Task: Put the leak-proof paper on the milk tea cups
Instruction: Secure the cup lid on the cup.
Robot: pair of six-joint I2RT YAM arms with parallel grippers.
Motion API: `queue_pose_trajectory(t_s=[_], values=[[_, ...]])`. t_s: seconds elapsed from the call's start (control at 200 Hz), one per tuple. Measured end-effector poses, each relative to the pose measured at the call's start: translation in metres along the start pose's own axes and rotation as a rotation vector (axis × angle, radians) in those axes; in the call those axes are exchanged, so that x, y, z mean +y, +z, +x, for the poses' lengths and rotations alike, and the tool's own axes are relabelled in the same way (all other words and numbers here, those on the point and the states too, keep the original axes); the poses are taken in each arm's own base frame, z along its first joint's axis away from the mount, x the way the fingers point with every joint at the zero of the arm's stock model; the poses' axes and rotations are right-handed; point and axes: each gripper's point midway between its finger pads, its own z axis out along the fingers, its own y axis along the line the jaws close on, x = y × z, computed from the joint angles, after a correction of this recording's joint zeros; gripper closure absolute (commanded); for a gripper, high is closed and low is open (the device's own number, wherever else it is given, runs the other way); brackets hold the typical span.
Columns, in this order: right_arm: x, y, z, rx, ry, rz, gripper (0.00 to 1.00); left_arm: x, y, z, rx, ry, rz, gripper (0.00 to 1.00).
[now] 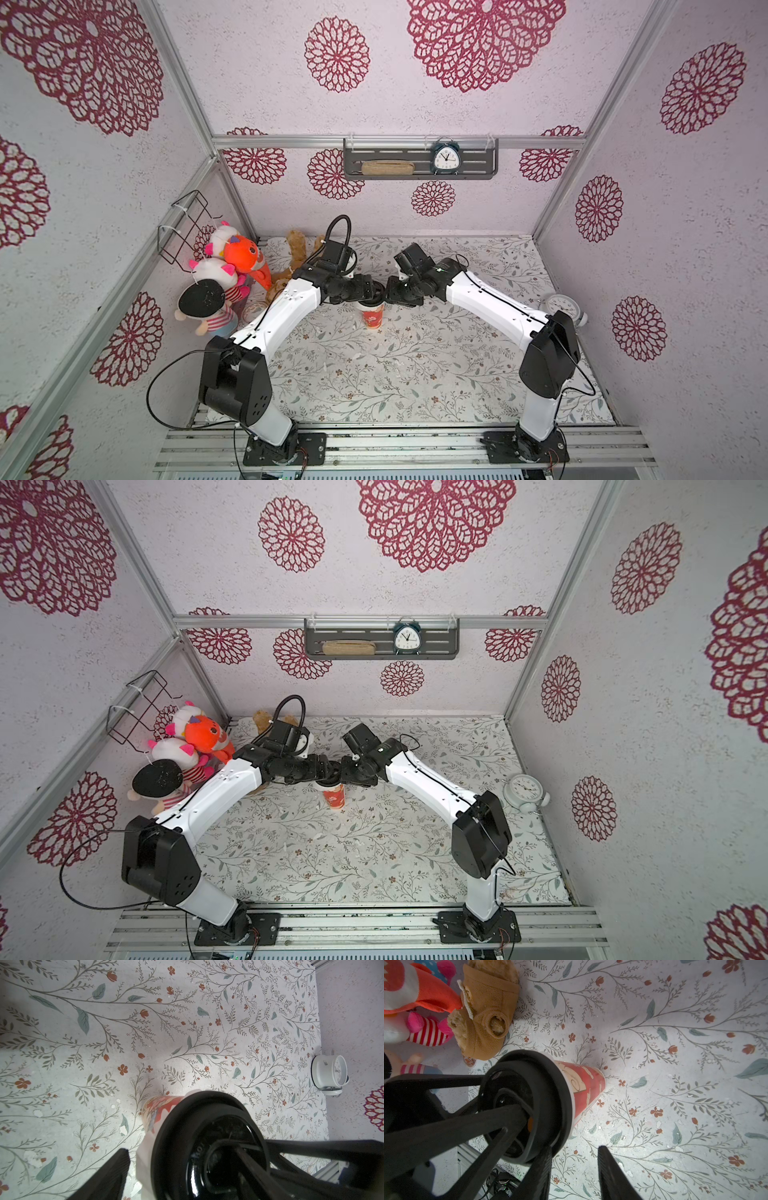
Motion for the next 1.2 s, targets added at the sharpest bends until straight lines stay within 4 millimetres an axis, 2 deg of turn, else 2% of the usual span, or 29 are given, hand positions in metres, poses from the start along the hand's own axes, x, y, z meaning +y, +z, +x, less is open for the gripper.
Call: queue_pose_trajectory(t_s=[0.195, 0.55, 0.856, 0.986, 1.201], values=[[0.002, 0.004, -0.003, 0.014, 0.001, 0.014, 0.63, 0.001, 0.0, 0.0, -0.003, -0.001, -0.001, 0.2], [0.002, 0.019, -0.021, 0.008, -0.014, -0.001, 0.66, 0.011, -0.002, -0.004, -0.035, -0.011, -0.021, 0.2], [0.004, 0.028, -0.037, 0.055, -0.103, -0.014, 0.68, 0.013, -0.002, -0.005, -0.061, -0.013, -0.019, 0.19], [0.007, 0.028, -0.041, 0.084, -0.155, -0.005, 0.65, 0.015, -0.002, -0.006, -0.074, -0.015, -0.022, 0.2], [0.004, 0.024, -0.042, 0.087, -0.167, 0.009, 0.55, 0.016, -0.001, -0.005, -0.082, -0.018, -0.019, 0.2]])
